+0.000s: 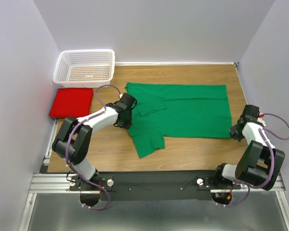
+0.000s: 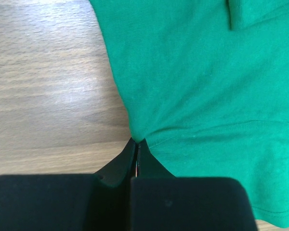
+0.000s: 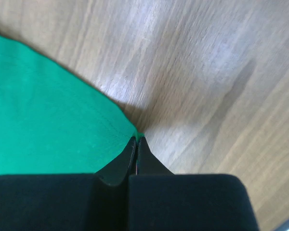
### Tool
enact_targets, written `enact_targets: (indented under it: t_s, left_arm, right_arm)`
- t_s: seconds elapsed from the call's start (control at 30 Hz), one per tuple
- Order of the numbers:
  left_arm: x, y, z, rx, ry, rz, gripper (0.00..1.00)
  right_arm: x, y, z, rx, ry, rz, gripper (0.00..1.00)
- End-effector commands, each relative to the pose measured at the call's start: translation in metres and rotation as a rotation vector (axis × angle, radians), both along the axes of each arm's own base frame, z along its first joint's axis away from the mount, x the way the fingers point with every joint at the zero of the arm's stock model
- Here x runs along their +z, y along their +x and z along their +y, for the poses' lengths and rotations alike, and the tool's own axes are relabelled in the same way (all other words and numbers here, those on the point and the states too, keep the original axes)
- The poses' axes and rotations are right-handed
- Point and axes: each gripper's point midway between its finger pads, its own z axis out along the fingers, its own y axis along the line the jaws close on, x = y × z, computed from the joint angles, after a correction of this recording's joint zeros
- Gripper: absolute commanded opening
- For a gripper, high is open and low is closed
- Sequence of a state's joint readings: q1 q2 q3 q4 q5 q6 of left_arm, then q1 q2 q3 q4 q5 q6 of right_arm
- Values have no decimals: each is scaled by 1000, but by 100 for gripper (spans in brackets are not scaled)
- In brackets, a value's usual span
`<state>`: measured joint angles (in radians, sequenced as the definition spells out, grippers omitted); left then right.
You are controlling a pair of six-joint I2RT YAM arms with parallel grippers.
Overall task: Fold and stack the t-shirts
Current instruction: Fold the tshirt
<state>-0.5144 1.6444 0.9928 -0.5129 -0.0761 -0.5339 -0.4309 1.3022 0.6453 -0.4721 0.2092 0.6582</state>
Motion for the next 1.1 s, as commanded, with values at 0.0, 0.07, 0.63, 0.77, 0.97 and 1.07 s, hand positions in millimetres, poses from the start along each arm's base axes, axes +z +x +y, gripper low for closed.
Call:
enact_targets:
  t_s: [0.0, 0.07, 0.63, 0.77, 0.97, 1.07]
  left_arm:
    - [27, 12, 1, -18, -17, -47, 0]
    - [32, 19, 1, -18, -26, -52, 0]
    - [49, 82, 9, 15, -64, -97, 0]
    - [46, 90, 8, 18, -64, -102, 0]
    - [46, 101, 15, 42, -61, -110, 0]
    - [50, 107, 16, 45, -55, -121, 0]
  right_arm:
    - [31, 14, -10, 9, -16, -27, 1]
    - [39, 30, -7, 32, 19, -62, 1]
    - [42, 126, -8, 228, 100, -67, 1]
    - [48, 146, -6, 274, 68, -69, 1]
    - [39, 160, -2, 313, 60, -38, 1]
    - [39, 167, -7, 314, 46, -37, 1]
